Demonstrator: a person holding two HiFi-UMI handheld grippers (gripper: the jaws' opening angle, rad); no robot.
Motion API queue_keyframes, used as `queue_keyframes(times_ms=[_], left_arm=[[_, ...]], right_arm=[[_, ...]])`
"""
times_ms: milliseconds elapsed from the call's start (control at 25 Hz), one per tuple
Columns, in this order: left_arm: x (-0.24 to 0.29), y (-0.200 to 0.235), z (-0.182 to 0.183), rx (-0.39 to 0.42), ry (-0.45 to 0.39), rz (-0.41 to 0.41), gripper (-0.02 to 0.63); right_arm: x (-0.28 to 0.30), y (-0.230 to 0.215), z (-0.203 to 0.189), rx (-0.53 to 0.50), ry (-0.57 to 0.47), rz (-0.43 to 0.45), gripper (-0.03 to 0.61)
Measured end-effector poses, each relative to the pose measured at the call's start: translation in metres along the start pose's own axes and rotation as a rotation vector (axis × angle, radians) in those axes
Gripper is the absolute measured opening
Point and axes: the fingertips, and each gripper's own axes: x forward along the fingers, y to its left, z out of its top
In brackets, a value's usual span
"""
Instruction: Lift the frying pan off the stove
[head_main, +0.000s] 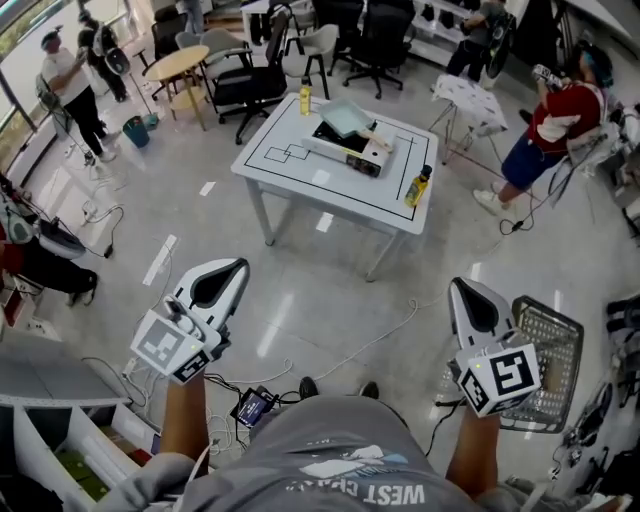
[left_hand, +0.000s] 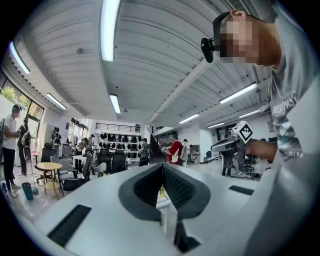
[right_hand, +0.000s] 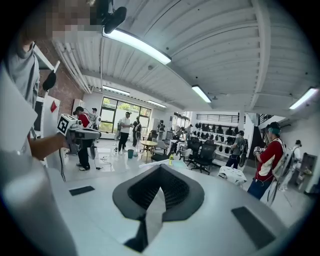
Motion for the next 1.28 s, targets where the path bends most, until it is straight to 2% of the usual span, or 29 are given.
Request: queue_keyframes(times_ms=[360,640,880,1280], left_arm=[[0.002,0.012,-0.009,-0.022,-0.005,-0.017,-0.002],[0.028,0.017,-0.023,-0.045,0.020,-0.004,-0.002],[0.061,0.026,-0.025,-0.034,0.050,0.080,-0.002],[0.132,0.031,-0.011,0.003,0.072,0.210,-0.002]], right_arm=[[0.012,0.004,0.015,0.034,-0.049,-0.005,0.011],[0.038,-0.023,0.007,0.056,-0.047,0.011,0.011],[0.082,-0.062,-0.004,0.094,-0.066,0.083,0.011],[0.153,-0.147,0.003,0.069,-0.110,0.201,0.011]])
